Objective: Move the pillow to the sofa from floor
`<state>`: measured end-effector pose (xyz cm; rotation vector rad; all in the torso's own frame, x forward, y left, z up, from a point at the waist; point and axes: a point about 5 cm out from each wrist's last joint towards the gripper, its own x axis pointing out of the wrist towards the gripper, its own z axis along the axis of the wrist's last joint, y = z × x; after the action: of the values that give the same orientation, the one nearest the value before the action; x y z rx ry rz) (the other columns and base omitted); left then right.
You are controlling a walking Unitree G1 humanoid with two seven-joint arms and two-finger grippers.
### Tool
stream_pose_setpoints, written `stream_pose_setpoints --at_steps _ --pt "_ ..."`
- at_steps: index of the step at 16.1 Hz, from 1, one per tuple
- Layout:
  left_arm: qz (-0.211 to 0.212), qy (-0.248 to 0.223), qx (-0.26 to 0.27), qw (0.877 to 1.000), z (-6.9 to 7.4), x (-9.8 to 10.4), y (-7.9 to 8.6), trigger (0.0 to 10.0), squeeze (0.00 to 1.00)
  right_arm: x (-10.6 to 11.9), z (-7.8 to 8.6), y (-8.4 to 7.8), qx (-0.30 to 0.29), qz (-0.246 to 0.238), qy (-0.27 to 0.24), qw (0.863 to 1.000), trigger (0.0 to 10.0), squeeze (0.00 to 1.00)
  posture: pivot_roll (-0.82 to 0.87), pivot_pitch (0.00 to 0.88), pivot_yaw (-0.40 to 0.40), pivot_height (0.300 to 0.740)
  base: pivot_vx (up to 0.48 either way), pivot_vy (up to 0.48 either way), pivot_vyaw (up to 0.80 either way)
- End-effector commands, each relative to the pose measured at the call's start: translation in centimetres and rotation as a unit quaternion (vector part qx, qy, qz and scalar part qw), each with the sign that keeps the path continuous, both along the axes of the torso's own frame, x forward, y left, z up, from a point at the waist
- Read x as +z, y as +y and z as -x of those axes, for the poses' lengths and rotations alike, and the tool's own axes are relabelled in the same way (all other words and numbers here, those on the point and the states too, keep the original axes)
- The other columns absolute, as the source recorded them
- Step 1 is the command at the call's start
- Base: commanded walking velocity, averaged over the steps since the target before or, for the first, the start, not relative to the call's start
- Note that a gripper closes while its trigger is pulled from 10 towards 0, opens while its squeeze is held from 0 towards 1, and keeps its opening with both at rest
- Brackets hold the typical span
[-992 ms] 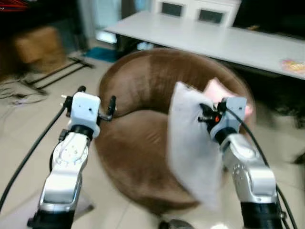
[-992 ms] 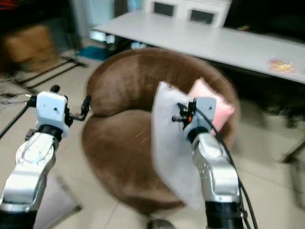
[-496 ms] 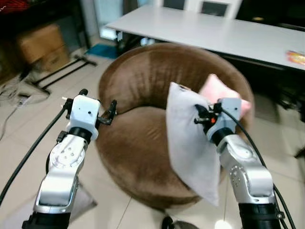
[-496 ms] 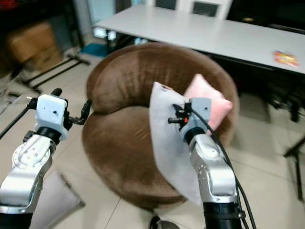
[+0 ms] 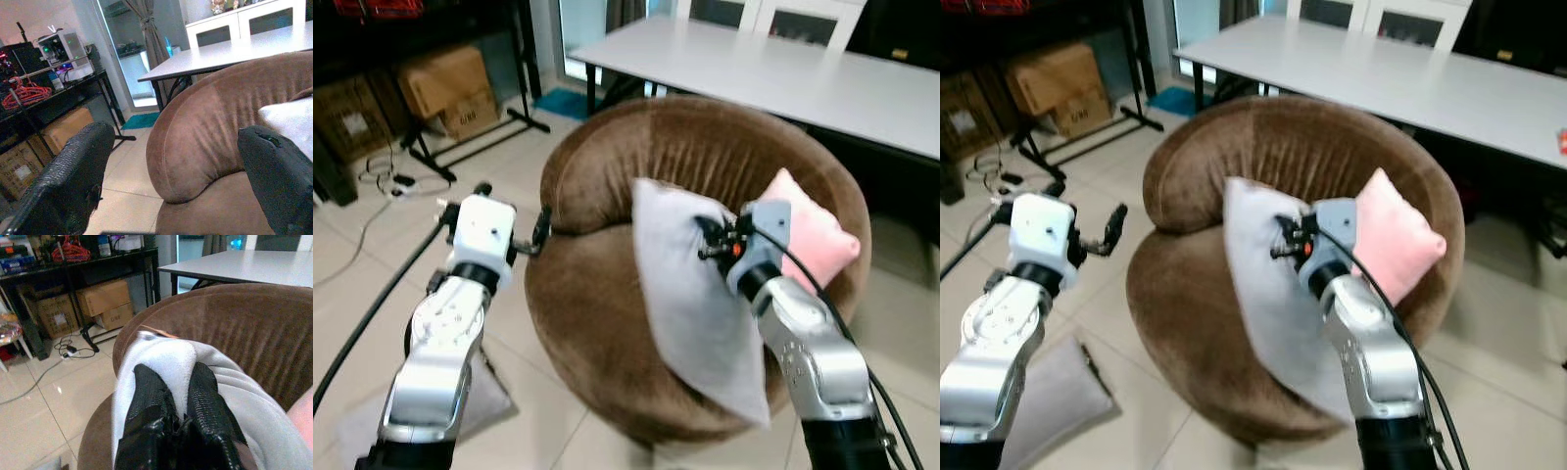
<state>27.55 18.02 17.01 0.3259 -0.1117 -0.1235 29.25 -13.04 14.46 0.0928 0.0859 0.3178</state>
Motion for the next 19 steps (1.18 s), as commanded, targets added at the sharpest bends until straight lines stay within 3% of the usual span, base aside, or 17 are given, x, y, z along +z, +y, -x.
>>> stream_pose_setpoints --at_steps 1,15,19 --pt "-0.001 -0.001 -0.002 1.0 0.13 0.25 0.02 10.0 0.22 1.7 -0.21 0.15 0.008 -0.011 -0.045 0.999 10.0 0.0 -0.07 0.0 -0.056 0.74 0.255 0.0 0.0" --pt "-0.004 0.0 -0.009 1.0 0.5 0.13 -0.09 10.0 0.21 1.75 -0.47 0.49 0.032 -0.011 -0.048 0.998 10.0 0.0 -0.06 0.0 -0.066 0.74 0.273 0.0 0.0" --pt "-0.013 0.008 -0.017 1.0 0.58 -0.15 -0.26 10.0 0.2 1.62 -0.54 0.5 0.034 -0.005 -0.044 0.998 10.0 0.0 -0.06 0.0 -0.068 0.74 0.277 0.0 -0.6"
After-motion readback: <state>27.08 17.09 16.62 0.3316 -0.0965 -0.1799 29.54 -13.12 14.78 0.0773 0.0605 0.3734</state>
